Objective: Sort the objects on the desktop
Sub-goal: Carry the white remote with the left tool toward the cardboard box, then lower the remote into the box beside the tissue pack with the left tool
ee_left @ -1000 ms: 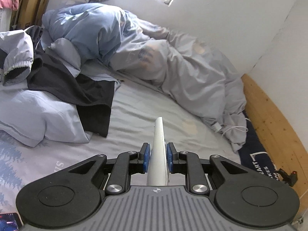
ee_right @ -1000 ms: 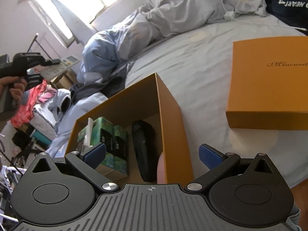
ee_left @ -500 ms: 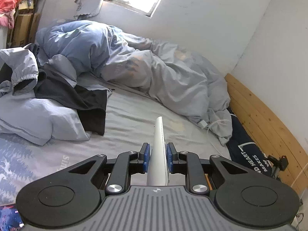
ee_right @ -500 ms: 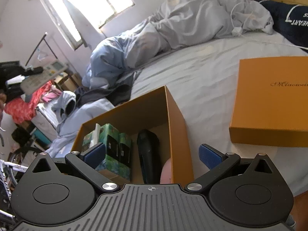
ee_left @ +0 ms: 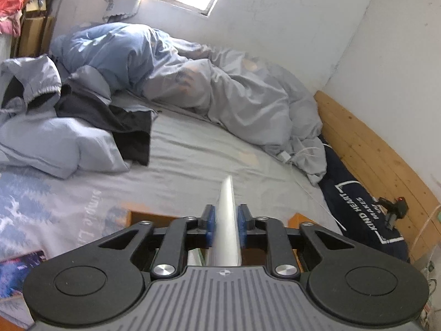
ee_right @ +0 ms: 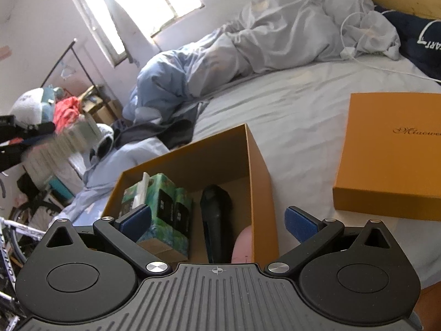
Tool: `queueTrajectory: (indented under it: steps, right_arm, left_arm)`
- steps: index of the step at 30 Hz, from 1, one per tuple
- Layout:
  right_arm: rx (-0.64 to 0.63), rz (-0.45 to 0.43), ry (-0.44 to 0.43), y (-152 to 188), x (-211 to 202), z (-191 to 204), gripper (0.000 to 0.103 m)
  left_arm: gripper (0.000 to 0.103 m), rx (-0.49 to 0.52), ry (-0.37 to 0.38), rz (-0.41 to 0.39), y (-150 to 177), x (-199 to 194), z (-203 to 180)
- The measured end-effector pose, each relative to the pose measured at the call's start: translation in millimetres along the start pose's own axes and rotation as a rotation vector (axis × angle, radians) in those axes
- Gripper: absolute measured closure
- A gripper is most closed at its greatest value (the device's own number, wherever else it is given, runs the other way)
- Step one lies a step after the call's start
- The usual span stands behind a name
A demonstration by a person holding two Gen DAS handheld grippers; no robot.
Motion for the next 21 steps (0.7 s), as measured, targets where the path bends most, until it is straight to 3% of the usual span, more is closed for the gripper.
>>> queueTrajectory:
  steps: [12, 21]
  right_arm:
    - [-0.076, 0.036, 0.007, 9, 2, 12, 0.0]
    - [-0.087, 0.042, 0.01, 10, 2, 15, 0.0]
  left_arm:
    - [0.089, -0.022, -0.033, 0.126, 54, 34, 12]
    - [0.089, 0.028, -0.056, 0.128, 70, 25, 7]
Point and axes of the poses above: each gripper's, at about its wrist camera, not at the fingertips, and x roughly the way its jaws point, z to its left, y to its underside, the point moved 3 cm from there along x, roughly the way its jaws point, and after that the axes turned 8 degrees about -y, right-handed, at the moved point
